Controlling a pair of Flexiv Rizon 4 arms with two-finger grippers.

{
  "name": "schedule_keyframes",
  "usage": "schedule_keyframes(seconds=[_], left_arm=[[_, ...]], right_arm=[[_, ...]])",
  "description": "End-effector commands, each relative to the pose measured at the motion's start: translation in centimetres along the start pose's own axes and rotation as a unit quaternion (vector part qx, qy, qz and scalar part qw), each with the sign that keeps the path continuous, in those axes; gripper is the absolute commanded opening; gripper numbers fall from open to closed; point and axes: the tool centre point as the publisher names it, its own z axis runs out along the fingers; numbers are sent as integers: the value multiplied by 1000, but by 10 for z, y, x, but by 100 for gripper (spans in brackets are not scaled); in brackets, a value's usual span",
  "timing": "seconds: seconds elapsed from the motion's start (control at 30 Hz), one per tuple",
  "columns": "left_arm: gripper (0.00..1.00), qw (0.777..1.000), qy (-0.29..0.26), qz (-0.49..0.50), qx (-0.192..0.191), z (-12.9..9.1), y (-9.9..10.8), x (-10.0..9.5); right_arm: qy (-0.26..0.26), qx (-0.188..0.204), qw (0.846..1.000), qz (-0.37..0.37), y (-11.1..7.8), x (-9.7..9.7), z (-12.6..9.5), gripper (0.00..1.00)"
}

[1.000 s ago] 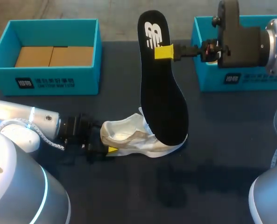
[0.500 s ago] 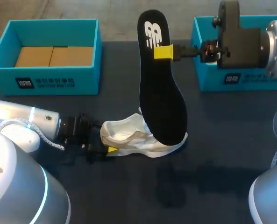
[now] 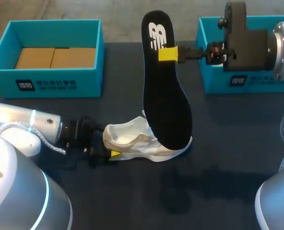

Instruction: Take the shoe out of the shoebox, open the shoe tongue, remove and reinsert the insole, then place the shoe into the shoebox

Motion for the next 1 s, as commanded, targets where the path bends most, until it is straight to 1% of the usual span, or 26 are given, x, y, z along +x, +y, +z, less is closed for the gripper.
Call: schedule_keyframes(seconds=[0.03, 0.07, 0.1, 0.13, 0.3, 0.47, 0.57, 0.67, 0.8, 0.9, 1.0], left_arm=[[0, 1000, 1, 0, -1, -1, 2, 0], [23, 1000, 1, 0, -1, -1, 2, 0], [66, 1000, -1, 1, -1, -3, 2, -1], [100, 1000, 2, 4, -2, -4, 1, -1], [100, 1000, 3, 17, -2, -14, -9, 0], [100, 999, -5, 22, -33, -24, -13, -4], [100, 998, -6, 18, -60, -32, -14, -5], [100, 995, -12, 18, -99, -38, -15, -6], [100, 991, -10, 18, -133, -46, -13, -9], [100, 984, 0, 16, -175, -52, -13, -11], [100, 976, 24, 21, -213, -58, -11, -12]], right_arm=[[0, -1, 1000, 0, 0, -1, 2, 0], [0, -1, 1000, 0, 0, -1, 2, 0], [0, -1, 1000, 0, 0, -1, 2, 0], [0, -1, 1000, 0, 0, -1, 2, 0], [0, -1, 1000, 0, 0, -1, 2, 0], [0, -1, 1000, 0, 0, -1, 2, 0], [0, -1, 1000, 0, 0, -1, 2, 0], [0, -1, 1000, 0, 0, -1, 2, 0], [0, -1, 1000, 0, 0, -1, 2, 0], [0, -1, 1000, 0, 0, -1, 2, 0], [0, -1, 1000, 0, 0, -1, 2, 0]])
